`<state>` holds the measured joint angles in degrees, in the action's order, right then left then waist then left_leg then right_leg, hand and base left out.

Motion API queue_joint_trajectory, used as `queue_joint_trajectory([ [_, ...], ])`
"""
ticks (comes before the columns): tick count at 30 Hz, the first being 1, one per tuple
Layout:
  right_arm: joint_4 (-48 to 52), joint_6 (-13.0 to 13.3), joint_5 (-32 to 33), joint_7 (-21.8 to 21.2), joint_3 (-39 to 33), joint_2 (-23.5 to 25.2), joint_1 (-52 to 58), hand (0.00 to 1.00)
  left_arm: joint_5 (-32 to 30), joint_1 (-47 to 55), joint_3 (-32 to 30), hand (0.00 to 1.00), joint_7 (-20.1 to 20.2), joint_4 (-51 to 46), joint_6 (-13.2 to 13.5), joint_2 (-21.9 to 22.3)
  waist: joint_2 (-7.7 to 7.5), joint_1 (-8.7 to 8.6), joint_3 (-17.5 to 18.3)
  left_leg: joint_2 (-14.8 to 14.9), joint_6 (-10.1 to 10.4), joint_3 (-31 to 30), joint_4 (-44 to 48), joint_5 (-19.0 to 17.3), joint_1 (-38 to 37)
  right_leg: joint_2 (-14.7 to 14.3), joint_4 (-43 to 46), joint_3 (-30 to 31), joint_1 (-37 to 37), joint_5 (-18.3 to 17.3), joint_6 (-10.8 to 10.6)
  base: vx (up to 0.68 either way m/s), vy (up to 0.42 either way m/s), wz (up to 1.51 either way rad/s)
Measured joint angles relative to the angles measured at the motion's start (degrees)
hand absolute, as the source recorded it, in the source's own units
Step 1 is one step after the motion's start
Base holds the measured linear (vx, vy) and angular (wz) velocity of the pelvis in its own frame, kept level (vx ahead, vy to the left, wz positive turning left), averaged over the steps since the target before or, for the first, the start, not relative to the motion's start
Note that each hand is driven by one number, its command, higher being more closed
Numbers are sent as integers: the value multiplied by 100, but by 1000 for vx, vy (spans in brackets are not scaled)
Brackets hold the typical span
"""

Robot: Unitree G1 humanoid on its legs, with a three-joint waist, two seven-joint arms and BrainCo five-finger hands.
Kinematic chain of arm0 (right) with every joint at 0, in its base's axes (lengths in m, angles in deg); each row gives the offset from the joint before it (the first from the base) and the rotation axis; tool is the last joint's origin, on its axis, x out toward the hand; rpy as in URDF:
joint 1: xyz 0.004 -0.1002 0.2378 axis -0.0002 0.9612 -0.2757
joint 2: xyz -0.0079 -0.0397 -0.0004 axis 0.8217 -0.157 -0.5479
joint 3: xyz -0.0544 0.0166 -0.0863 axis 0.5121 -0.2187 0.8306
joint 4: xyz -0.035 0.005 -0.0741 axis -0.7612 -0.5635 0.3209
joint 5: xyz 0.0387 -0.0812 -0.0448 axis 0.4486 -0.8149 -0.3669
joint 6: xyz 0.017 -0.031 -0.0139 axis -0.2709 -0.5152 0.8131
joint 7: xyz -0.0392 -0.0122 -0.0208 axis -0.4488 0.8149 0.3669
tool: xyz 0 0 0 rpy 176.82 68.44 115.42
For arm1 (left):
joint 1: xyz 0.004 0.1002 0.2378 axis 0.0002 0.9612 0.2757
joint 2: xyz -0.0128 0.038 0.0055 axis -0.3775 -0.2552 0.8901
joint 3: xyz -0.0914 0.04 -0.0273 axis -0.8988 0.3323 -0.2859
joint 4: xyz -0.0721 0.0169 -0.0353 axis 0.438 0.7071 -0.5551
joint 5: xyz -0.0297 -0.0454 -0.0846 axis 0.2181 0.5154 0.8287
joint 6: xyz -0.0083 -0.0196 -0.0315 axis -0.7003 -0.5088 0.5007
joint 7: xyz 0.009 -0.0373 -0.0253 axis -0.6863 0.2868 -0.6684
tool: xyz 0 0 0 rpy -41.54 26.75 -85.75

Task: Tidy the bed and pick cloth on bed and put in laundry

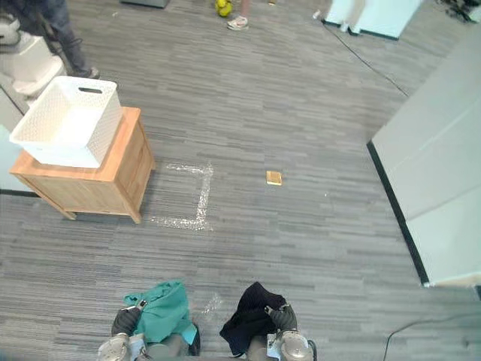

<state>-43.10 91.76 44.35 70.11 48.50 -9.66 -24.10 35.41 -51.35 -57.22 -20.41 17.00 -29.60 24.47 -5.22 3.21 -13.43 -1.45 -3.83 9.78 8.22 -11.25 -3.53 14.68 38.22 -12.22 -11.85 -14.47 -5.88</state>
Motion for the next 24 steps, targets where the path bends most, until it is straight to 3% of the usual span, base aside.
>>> queue_joint_trajectory([
  [3, 14, 1, 9, 0, -15, -61, -219, 100, -8, -94, 1, 100, 0, 99, -10, 129, 255, -31, -37, 190, 211, -218, -23, -110, -106, -456, -1638, 214, -192, 285, -16, 360, -106, 45],
  [5, 39, 4, 11, 0, -20, -107, -329, 100, -16, -183, -3, 100, 0, 108, -7, 246, 460, -26, -153, 381, 451, -288, -64, -246, -317, -632, -2633, 226, -366, 960, 24, 399, -191, 26],
  [6, 39, 3, 10, -8, -14, -88, -360, 100, -17, -186, -6, 100, 0, 122, -7, 261, 481, -28, -167, 454, 597, -309, -130, -332, -508, -646, -2982, 194, -442, 1325, 93, 396, -224, 18],
  [8, 39, -1, 7, -17, -3, -46, -306, 100, -19, -157, -45, 100, -2, 139, -6, 255, 438, -37, -149, 522, 902, -395, -187, -515, -825, -622, -3232, 166, -464, 1687, 236, 467, -331, 31],
  [9, 82, -4, 1, -43, 7, -61, -236, 100, -20, -158, -61, 100, -3, 191, 0, 276, 433, -72, -128, 645, 1073, -464, -251, -623, -1031, -627, -2986, 157, -480, 2292, 414, 502, -391, 34],
  [10, 135, -7, -2, -51, 32, -100, -268, 100, -21, -205, -66, 100, -5, 285, 2, 357, 661, -57, -52, 917, 1133, -481, -182, -617, -1039, -788, -2626, -37, -572, 1967, 510, 499, -405, 35],
  [11, 243, -4, -4, -60, 31, -127, -270, 100, -76, -204, -67, 100, -1, 280, 26, 457, 754, -114, -34, 1072, 1202, -526, 52, -560, -932, -864, -2390, -187, -606, 1686, 624, 462, -395, 36],
  [13, 279, 2, -1, -99, 49, -125, -263, 100, -171, -172, -94, 100, 6, 281, 34, 627, 789, -197, -49, 1277, 1193, -612, 1108, -310, -539, -957, -2143, -388, -432, 1256, 711, 449, -396, 39],
  [15, 512, -1, 4, -102, 190, -153, -46, 100, -180, -84, -220, 100, 15, 22, 44, 721, 855, -214, -114, 1596, 1085, -739, 3178, 663, 265, -1186, -2266, -464, 185, 928, 832, 443, -342, 26],
  [16, 599, 0, 11, -101, 231, -169, 30, 100, -163, -26, -219, 100, 15, -65, 71, 750, 838, -171, -141, 1769, 1162, -735, 4004, 812, 595, -1283, -2425, -483, 449, 862, 883, 434, -284, -9],
  [18, 655, 9, 28, -59, 236, -173, 36, 100, -111, 48, -205, 100, 41, -407, 116, 740, 808, -34, -179, 1928, 1001, -374, 5250, 533, 1281, -1365, -2852, -428, 1133, 691, 1009, 424, -248, -29],
  [20, 649, 6, 27, -29, 215, -190, 46, 100, -105, 46, -195, 100, 86, -500, 141, 747, 787, -49, -196, 1841, 938, -116, 5167, 319, 1653, -1375, -3200, -420, 1557, 632, 1023, 390, -185, 2],
  [24, 625, -12, 14, -23, 202, -338, -32, 100, -102, 43, -42, 100, 94, -663, 143, 739, 787, 19, -215, 1347, 989, 424, 3419, -31, 2017, -1361, -3425, -469, 1992, 566, 923, 386, -24, -8],
])
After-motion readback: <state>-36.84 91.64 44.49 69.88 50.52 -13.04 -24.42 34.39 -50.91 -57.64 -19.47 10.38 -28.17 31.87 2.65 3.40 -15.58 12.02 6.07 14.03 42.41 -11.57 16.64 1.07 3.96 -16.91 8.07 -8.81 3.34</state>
